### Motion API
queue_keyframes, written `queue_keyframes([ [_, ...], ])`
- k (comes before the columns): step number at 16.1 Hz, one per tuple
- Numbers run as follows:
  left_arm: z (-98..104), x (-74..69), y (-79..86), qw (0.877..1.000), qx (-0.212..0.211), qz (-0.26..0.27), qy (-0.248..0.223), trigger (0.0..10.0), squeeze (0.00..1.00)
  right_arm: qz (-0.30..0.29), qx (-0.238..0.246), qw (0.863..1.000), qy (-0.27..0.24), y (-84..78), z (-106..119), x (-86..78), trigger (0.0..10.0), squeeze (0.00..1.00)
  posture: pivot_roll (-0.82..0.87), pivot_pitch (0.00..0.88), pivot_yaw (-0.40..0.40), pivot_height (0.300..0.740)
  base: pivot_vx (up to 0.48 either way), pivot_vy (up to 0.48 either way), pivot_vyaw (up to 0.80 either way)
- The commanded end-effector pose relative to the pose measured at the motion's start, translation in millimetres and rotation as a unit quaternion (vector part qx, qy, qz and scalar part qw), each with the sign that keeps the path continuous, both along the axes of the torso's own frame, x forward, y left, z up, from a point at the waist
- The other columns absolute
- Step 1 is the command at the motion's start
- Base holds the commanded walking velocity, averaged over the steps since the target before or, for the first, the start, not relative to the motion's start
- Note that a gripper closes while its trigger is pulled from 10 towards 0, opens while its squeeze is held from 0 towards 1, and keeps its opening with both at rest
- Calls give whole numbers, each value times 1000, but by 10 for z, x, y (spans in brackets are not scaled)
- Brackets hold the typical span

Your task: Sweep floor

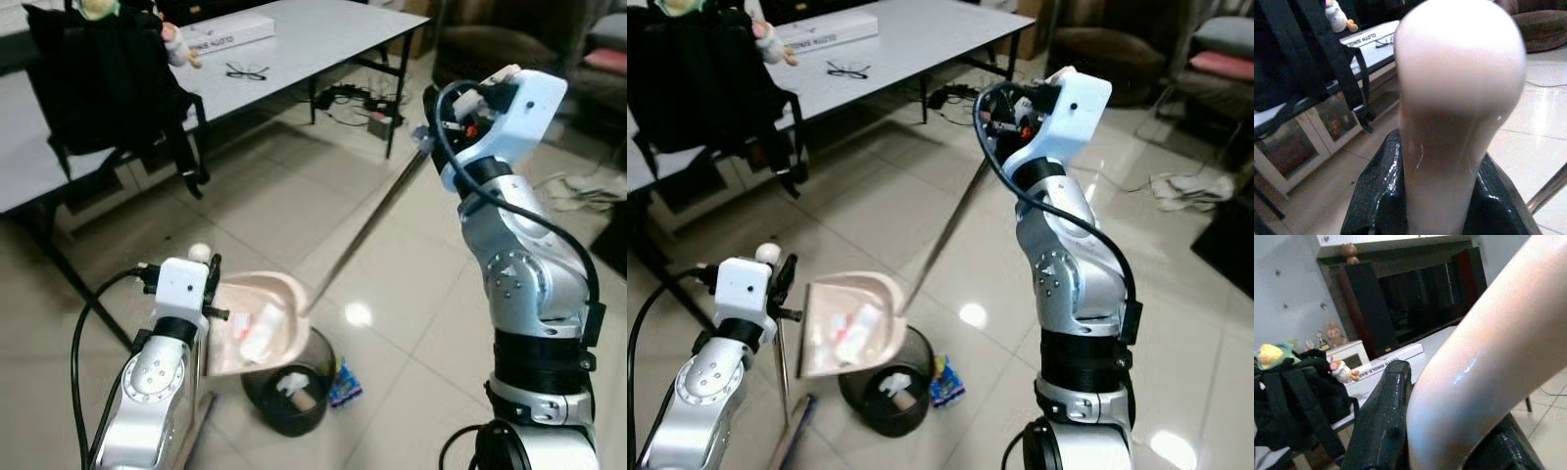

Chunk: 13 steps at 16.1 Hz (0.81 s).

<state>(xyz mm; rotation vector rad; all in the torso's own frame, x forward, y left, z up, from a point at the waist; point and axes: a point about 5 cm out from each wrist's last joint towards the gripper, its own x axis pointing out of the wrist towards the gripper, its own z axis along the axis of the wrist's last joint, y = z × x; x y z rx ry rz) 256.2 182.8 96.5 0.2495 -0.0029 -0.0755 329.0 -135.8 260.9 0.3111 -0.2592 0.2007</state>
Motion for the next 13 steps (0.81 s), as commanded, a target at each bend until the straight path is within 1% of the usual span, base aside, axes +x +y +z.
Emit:
queue_keyframes([
  [1,38,6,-24,1000,4,-9,-10,10000,0,-16,-5,999,-35,-76,106,-49,10000,0,-39,0,40,740,0,0,0],
  [2,33,7,-29,1000,5,-10,-9,10000,0,-21,-34,998,-48,-73,119,-63,10000,0,-39,0,40,740,0,0,0],
  [3,26,9,-34,1000,7,-12,-8,10000,0,-17,-70,995,-69,-33,147,-79,10000,0,-39,0,40,740,0,0,0],
  [4,20,13,-36,1000,9,-14,-7,10000,0,-2,-108,990,-89,53,163,-98,10000,0,-42,0,41,740,0,0,0],
  [6,18,18,-40,1000,9,-14,-7,10000,0,22,-142,984,-106,168,149,-123,10000,0,-39,0,39,740,0,0,0],
  [9,15,30,-38,1000,9,-13,-7,10000,0,81,-216,963,-137,428,66,-205,10000,0,-38,0,38,740,0,0,0],
  [11,5,28,-36,1000,9,-13,-6,10000,0,111,-235,953,-159,583,25,-284,10000,0,-38,0,38,740,0,0,0],
  [12,4,28,-36,1000,9,-13,-6,10000,0,121,-234,950,-166,633,19,-311,10000,0,-38,0,38,740,0,0,0],
  [13,7,31,-44,1000,9,-13,-7,10000,0,142,-228,945,-189,744,20,-381,10000,0,-36,0,36,740,0,0,0],
])
